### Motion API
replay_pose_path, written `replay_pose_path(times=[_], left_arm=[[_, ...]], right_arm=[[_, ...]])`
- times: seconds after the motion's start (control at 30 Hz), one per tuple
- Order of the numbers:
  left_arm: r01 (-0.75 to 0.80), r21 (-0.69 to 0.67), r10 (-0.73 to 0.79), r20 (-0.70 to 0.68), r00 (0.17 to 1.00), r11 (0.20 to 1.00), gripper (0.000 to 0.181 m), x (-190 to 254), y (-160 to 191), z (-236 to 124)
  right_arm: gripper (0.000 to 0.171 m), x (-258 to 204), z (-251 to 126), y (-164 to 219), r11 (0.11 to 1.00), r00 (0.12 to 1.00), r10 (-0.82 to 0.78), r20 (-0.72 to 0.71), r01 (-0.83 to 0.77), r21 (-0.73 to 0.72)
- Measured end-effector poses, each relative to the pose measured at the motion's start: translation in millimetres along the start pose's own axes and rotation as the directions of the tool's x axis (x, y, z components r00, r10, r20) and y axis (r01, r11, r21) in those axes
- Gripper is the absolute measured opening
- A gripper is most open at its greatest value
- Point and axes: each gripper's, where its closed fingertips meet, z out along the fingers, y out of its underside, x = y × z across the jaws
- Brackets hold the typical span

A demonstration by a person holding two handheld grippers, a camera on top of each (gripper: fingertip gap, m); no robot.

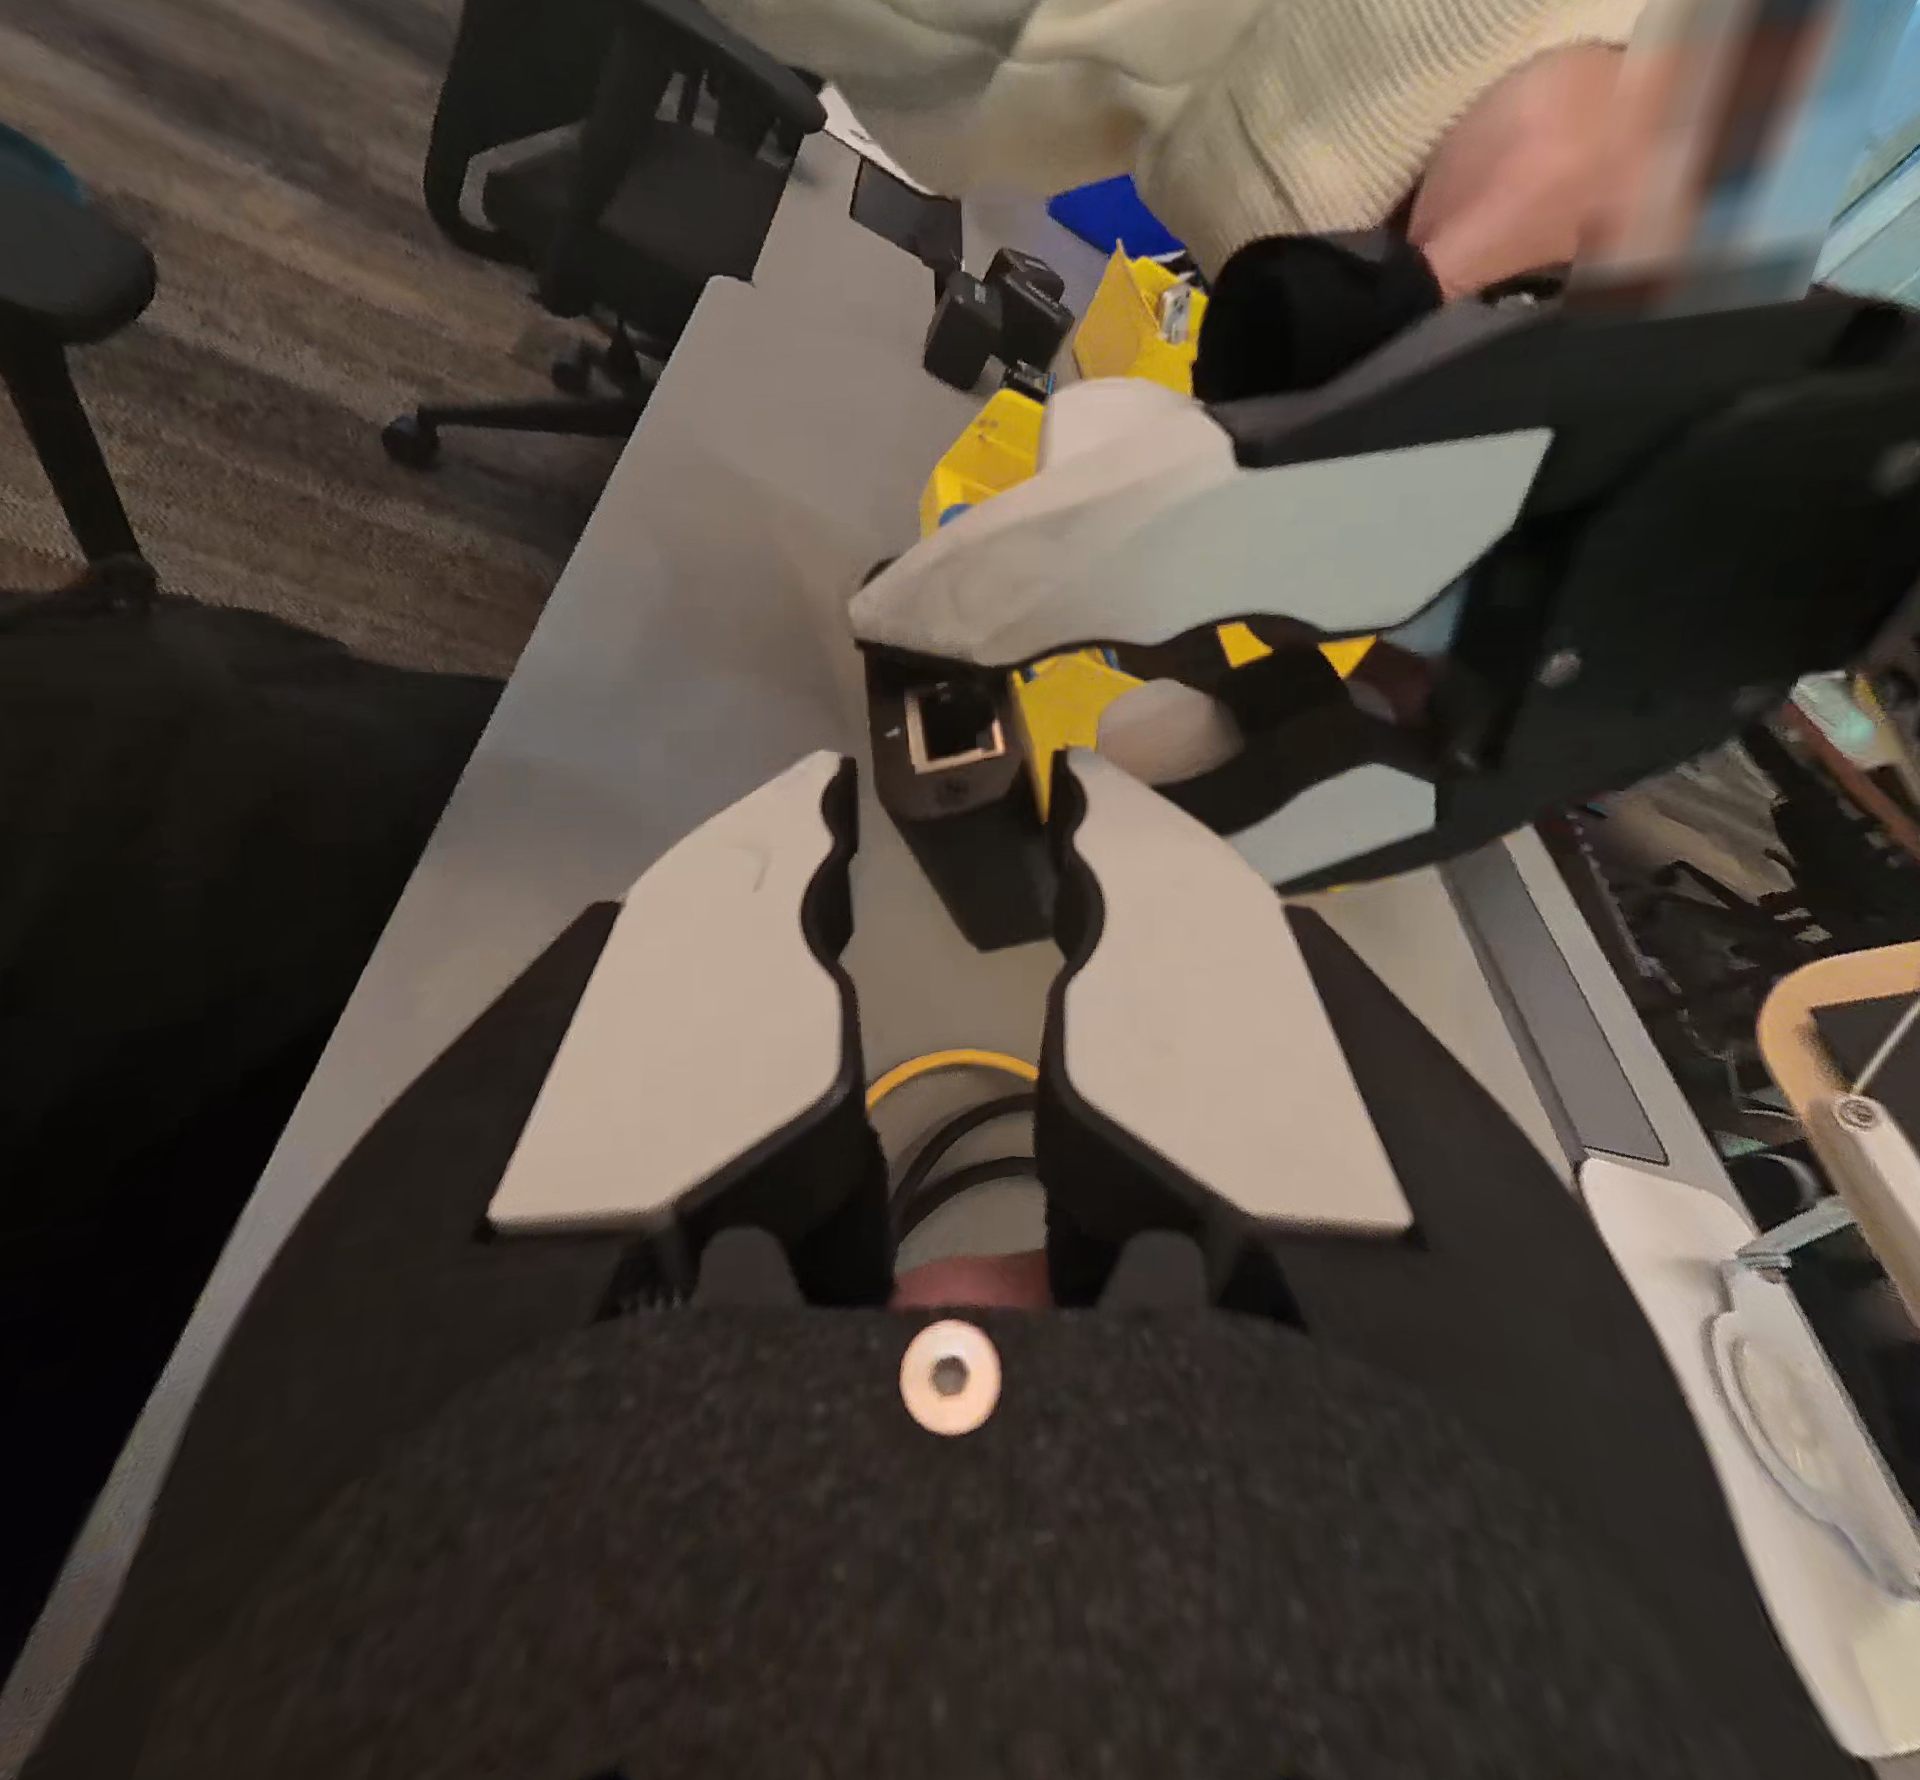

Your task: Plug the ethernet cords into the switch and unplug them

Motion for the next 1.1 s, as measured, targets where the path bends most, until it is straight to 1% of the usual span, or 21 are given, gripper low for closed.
replay_pose_path(times=[0.03,0.07,0.13,0.27,0.3,0.43,0.5,0.53,0.57,0.6,0.67,0.73,0.8,0.87,0.9,0.93,1.0,1.03,1.07,1.1], left_arm=[[-0.016,-0.011,0.016,-0.014,1.0,1.0,0.062,1,-4,3],[-0.035,-0.023,0.034,-0.024,0.999,0.999,0.062,2,-5,7],[-0.065,-0.049,0.063,-0.043,0.997,0.997,0.061,3,-5,13],[-0.129,-0.047,0.122,-0.136,0.983,0.99,0.061,11,-13,18],[-0.151,-0.063,0.141,-0.143,0.98,0.986,0.061,12,-12,20],[-0.22,-0.098,0.201,-0.174,0.964,0.971,0.059,15,-7,28],[-0.217,-0.094,0.2,-0.161,0.966,0.972,0.058,11,-7,29],[-0.199,-0.081,0.185,-0.155,0.97,0.977,0.058,9,-8,28],[-0.174,-0.055,0.165,-0.145,0.976,0.983,0.058,6,-10,24],[-0.146,-0.017,0.144,-0.107,0.984,0.989,0.057,0,-11,18],[-0.102,0.09,0.098,0.044,0.994,0.991,0.052,-19,-10,-3],[-0.08,0.262,0.025,0.208,0.978,0.962,0.05,-33,-6,-29],[-0.115,0.424,-0.05,0.359,0.932,0.898,0.039,-38,1,-47],[-0.201,0.571,-0.135,0.492,0.86,0.796,0.042,-38,7,-52],[-0.252,0.645,-0.184,0.53,0.828,0.722,0.047,-36,7,-51],[-0.298,0.713,-0.236,0.546,0.804,0.634,0.048,-32,7,-46],[-0.337,0.829,-0.328,0.502,0.8,0.446,0.048,-29,7,-25],[-0.332,0.864,-0.371,0.47,0.801,0.378,0.049,-31,10,-11],[-0.321,0.887,-0.427,0.445,0.787,0.331,0.051,-37,13,5],[-0.316,0.898,-0.484,0.432,0.761,0.305,0.055,-44,18,20]], right_arm=[[0.028,-1,0,1,1.0,1.0,-0.023,-0.013,0.023,-0.002],[0.027,-5,-1,2,0.999,0.999,-0.054,-0.007,0.054,0.0],[0.025,-10,-2,4,0.994,0.994,-0.112,-0.008,0.112,0.005],[0.025,-14,1,4,0.971,0.969,-0.239,-0.059,0.239,0.005],[0.026,-16,2,4,0.966,0.965,-0.258,-0.051,0.258,0.006],[0.025,-26,6,5,0.973,0.973,-0.23,0.021,0.229,0.036],[0.025,-28,6,11,0.973,0.972,-0.23,0.038,0.23,-0.004],[0.025,-25,6,14,0.974,0.975,-0.223,0.023,0.224,-0.021],[0.024,-20,5,15,0.973,0.973,-0.228,-0.018,0.228,-0.025],[0.024,-13,4,20,0.972,0.971,-0.233,-0.058,0.23,-0.042],[0.024,-1,-4,34,0.968,0.964,-0.242,-0.111,0.232,-0.096],[0.024,15,-17,52,0.963,0.951,-0.252,-0.179,0.228,-0.143],[0.024,38,-31,73,0.954,0.923,-0.27,-0.276,0.218,-0.205],[0.025,63,-43,91,0.947,0.878,-0.292,-0.38,0.207,-0.247],[0.024,74,-47,98,0.946,0.859,-0.293,-0.42,0.196,-0.259],[0.024,83,-50,105,0.946,0.84,-0.294,-0.456,0.187,-0.264],[0.024,97,-52,117,0.949,0.815,-0.285,-0.505,0.165,-0.268],[0.024,101,-53,123,0.951,0.802,-0.28,-0.527,0.156,-0.268],[0.024,104,-54,128,0.953,0.787,-0.276,-0.552,0.149,-0.263],[0.024,105,-54,133,0.956,0.774,-0.269,-0.573,0.14,-0.259]])
